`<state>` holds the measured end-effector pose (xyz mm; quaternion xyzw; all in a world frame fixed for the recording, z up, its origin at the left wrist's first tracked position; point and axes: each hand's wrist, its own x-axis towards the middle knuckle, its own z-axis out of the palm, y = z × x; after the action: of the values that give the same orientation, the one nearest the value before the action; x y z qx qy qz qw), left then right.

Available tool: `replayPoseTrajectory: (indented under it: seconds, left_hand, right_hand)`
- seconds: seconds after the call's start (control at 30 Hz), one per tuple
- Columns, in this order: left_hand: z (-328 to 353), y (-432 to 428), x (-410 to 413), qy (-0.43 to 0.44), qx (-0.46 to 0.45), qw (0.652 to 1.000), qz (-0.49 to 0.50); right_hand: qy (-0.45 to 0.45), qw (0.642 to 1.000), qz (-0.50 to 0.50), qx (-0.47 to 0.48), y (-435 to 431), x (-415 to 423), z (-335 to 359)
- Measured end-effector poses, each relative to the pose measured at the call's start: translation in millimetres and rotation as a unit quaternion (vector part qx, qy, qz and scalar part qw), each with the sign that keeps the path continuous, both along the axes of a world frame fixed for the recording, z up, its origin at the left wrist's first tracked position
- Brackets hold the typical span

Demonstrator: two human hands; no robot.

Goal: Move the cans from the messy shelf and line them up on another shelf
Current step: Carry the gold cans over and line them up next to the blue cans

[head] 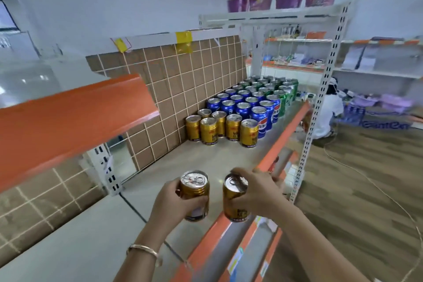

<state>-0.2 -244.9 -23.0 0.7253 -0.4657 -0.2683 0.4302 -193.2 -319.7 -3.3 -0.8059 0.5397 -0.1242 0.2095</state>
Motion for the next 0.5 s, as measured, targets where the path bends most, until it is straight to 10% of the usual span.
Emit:
replayPoseTrajectory:
  seconds: [0.5]
  left_hand:
    - [-11.3, -127.3, -16.6, 0.041, -0.009, 0.997, 0.071]
  right_hand:
    - [0.092, 0.980, 0.172, -0.048, -195.7, 50.9, 0.5]
